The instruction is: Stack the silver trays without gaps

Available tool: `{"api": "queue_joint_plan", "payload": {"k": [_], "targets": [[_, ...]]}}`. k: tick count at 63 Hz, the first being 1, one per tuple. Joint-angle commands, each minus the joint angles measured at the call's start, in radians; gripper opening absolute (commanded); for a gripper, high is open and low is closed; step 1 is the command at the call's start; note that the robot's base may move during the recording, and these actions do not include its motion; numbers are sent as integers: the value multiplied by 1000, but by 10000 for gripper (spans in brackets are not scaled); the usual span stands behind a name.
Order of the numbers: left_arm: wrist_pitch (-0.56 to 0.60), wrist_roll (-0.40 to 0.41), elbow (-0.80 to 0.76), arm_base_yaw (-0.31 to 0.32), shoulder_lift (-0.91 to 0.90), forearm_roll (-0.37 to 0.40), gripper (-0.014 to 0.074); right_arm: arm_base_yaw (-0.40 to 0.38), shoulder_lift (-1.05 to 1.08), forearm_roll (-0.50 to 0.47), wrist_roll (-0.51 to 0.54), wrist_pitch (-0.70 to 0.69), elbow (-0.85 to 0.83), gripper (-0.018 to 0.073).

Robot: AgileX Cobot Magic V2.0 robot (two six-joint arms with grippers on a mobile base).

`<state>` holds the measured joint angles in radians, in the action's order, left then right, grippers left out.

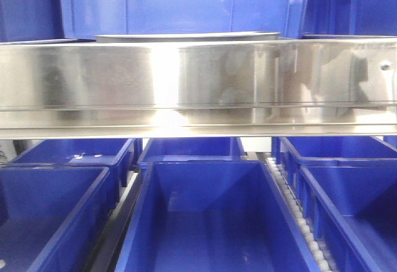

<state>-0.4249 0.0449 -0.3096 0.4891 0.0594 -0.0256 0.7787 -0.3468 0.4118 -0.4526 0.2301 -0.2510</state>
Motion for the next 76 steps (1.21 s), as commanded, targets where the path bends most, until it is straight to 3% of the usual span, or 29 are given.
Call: {"api": "queue_joint_plan", "payload": {"k": [1,9,20,26,76], "targets": [[146,-56,5,-105,3,36,-48,-1,-4,25,8,-83,-30,60],[315,-56,125,-263,-41,82,-48,-1,-4,25,8,-83,-30,60],[538,-56,324,-353,-84,82,-48,-1,-4,25,8,-83,-30,60],[488,-56,333,-383,-86,82,-48,-1,-4,25,8,-83,-30,60],[481,-56,336,-396,-86,83,-48,-1,-4,25,8,-79,-29,60]]}}
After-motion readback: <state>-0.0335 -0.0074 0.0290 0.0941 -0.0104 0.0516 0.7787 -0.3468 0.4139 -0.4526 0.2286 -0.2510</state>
